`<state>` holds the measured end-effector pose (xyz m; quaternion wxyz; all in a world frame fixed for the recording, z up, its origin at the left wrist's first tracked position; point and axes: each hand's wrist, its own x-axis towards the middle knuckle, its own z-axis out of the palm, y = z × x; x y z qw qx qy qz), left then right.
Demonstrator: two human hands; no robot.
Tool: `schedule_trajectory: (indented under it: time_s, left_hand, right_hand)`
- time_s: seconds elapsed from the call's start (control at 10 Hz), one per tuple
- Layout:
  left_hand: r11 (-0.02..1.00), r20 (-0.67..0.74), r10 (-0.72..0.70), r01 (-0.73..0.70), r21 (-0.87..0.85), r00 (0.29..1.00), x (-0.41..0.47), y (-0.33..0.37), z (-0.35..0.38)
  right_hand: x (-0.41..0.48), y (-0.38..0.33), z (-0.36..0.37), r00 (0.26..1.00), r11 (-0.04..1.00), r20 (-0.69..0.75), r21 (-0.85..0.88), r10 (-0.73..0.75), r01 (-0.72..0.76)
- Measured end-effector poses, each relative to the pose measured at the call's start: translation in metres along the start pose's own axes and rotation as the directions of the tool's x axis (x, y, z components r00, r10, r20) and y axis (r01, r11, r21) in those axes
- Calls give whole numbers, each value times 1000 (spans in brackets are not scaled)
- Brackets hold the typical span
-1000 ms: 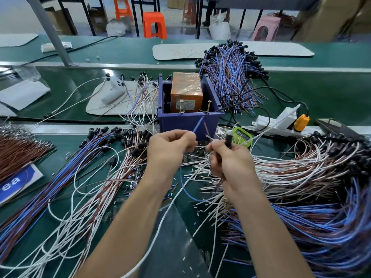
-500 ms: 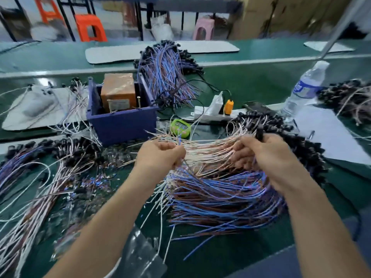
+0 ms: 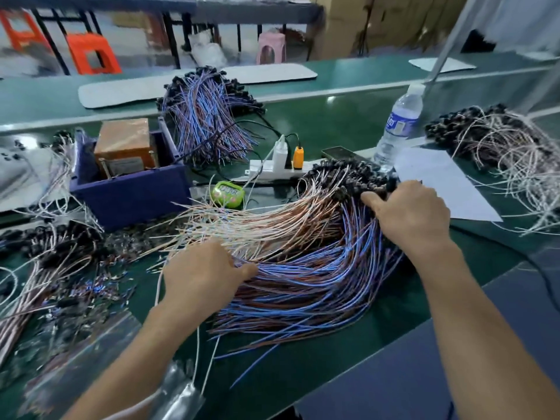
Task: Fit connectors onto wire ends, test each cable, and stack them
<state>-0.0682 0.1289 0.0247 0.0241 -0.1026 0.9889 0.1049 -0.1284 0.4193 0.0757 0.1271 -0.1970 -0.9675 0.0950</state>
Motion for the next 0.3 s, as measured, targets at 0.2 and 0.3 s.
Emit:
schedule_trajectory:
  time_s: [0.2, 0.3]
  left_hand:
    - [995, 54, -27, 32, -99, 998, -3, -20, -10]
    - [970, 12, -109, 109, -218, 994, -9, -42, -29]
  right_hand:
    - [-11, 8, -5, 973, 967, 160, -170, -164, 191]
    - [-17, 10, -21, 961, 960, 206, -171, -186, 223]
